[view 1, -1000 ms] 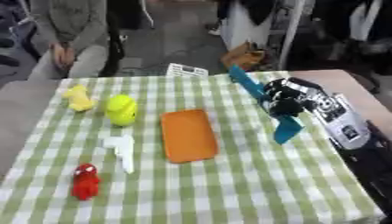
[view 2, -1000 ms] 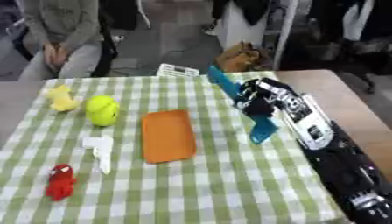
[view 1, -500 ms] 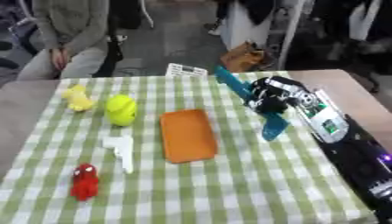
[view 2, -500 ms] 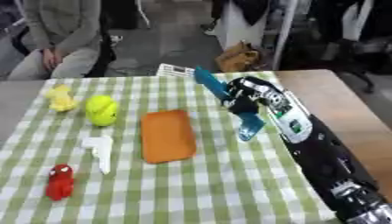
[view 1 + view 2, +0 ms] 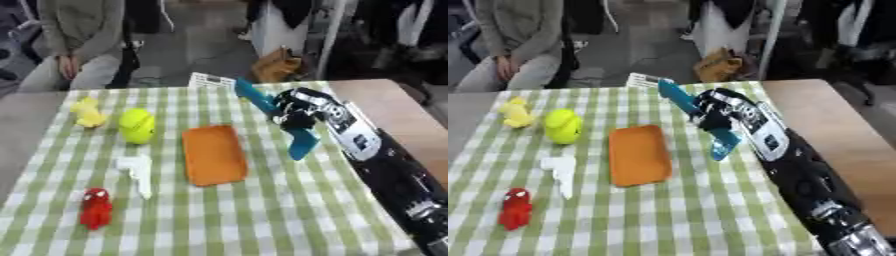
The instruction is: Pick up objects on the table and place them in the box.
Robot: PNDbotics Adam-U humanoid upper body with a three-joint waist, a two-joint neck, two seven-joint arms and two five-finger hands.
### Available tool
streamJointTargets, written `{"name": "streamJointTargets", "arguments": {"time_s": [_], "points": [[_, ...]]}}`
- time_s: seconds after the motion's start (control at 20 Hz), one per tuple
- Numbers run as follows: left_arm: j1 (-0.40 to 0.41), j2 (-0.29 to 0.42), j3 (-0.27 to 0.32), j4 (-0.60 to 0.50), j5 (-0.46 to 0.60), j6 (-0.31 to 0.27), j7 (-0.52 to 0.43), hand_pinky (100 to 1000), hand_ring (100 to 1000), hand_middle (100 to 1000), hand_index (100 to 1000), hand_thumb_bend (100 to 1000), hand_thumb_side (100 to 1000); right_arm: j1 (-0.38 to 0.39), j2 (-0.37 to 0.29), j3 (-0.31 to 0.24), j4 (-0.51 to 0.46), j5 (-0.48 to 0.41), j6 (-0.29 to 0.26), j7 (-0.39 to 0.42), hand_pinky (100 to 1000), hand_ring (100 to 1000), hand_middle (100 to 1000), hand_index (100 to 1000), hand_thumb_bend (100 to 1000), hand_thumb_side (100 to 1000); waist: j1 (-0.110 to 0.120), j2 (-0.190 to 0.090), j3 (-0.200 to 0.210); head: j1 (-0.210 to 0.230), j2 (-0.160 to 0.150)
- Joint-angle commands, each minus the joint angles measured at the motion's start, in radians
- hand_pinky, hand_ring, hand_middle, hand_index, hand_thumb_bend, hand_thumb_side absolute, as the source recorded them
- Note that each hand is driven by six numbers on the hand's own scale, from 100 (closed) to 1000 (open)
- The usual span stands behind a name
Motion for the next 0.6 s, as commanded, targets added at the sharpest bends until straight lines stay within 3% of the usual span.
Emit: {"name": "streamJointTargets", "arguments": {"time_s": [0.05,0.6], "points": [[-0.015,0.009,-0.002,-0.011,0.005,-0.002,-0.006,539,675,728,842,194,848,-0.041,0.006,-0.001,0.010,0.027,-0.010,-0.006,100,421,489,756,100,100,-0.014,-0.008,0.003,-0.007,0.002],[-0.022,0.000,-0.009,-0.013,0.010,-0.002,-0.012,539,675,728,842,195,848,-0.074,0.040,-0.006,0.026,0.061,-0.009,-0.053,100,405,494,760,100,100,-0.012,-0.003,0.017,-0.022,-0.003]]}}
